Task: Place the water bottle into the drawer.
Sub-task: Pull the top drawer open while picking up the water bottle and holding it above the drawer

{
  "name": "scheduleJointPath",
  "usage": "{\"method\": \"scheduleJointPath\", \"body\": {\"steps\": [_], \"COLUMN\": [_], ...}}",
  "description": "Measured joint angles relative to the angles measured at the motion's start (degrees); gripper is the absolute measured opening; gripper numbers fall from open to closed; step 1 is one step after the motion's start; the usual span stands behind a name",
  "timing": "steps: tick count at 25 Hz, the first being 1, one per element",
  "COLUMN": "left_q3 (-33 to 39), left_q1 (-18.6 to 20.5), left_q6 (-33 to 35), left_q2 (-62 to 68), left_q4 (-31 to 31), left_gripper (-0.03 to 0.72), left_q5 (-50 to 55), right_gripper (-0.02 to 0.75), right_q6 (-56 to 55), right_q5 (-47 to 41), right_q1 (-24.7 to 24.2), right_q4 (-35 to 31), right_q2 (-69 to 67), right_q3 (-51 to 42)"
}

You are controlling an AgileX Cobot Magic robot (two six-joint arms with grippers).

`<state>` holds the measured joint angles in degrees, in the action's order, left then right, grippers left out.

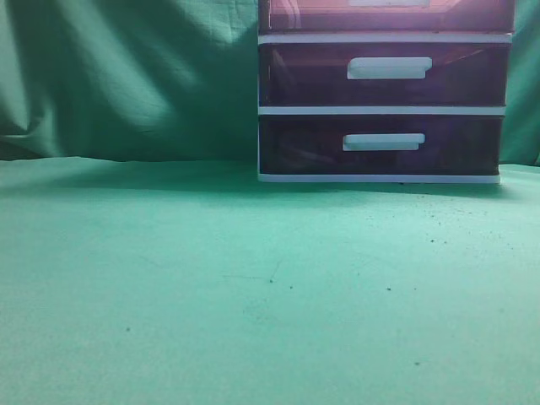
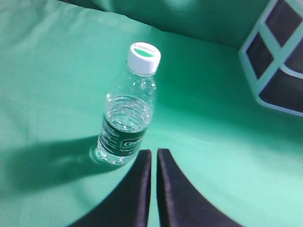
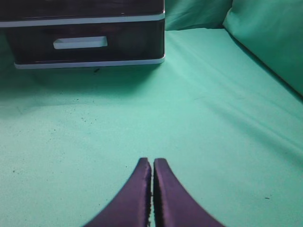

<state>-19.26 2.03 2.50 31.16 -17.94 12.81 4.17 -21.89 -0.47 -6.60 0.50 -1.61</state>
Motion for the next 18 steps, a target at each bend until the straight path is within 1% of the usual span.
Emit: {"method": "scheduleJointPath", "body": {"steps": [4, 6, 9, 10, 12, 14, 16, 18], "left_q3": [0.0, -0.4, -2.1, -3.0, -4.9, -6.9, -8.6, -10.4], "left_q1": [0.0, 0.0, 0.0, 0.0, 0.0, 0.0, 0.0, 0.0], "left_q6": [0.1, 0.7, 6.7, 8.6, 10.6, 11.2, 11.2, 11.4], "left_q2": [5.1, 6.7, 9.5, 10.9, 14.0, 17.2, 20.6, 24.8], "left_q4": [0.5, 1.7, 2.6, 3.0, 3.3, 3.3, 3.3, 2.2], "left_gripper": [0.000, 0.000, 0.000, 0.047, 0.176, 0.349, 0.551, 0.639], "left_q5": [-4.3, -3.8, -2.0, -1.8, -1.5, -1.5, -1.7, -1.7], "right_gripper": [0.000, 0.000, 0.000, 0.000, 0.000, 0.000, 0.000, 0.000], "right_q6": [0.0, 0.0, 0.0, 0.0, 0.0, 0.0, 0.0, 0.0], "right_q5": [0.0, 0.0, 0.0, 0.0, 0.0, 0.0, 0.0, 0.0], "right_q1": [0.0, 0.0, 0.0, 0.0, 0.0, 0.0, 0.0, 0.0], "right_q4": [0.0, 0.0, 0.0, 0.0, 0.0, 0.0, 0.0, 0.0], "right_q2": [0.0, 0.0, 0.0, 0.0, 0.0, 0.0, 0.0, 0.0], "right_q3": [0.0, 0.0, 0.0, 0.0, 0.0, 0.0, 0.0, 0.0]}}
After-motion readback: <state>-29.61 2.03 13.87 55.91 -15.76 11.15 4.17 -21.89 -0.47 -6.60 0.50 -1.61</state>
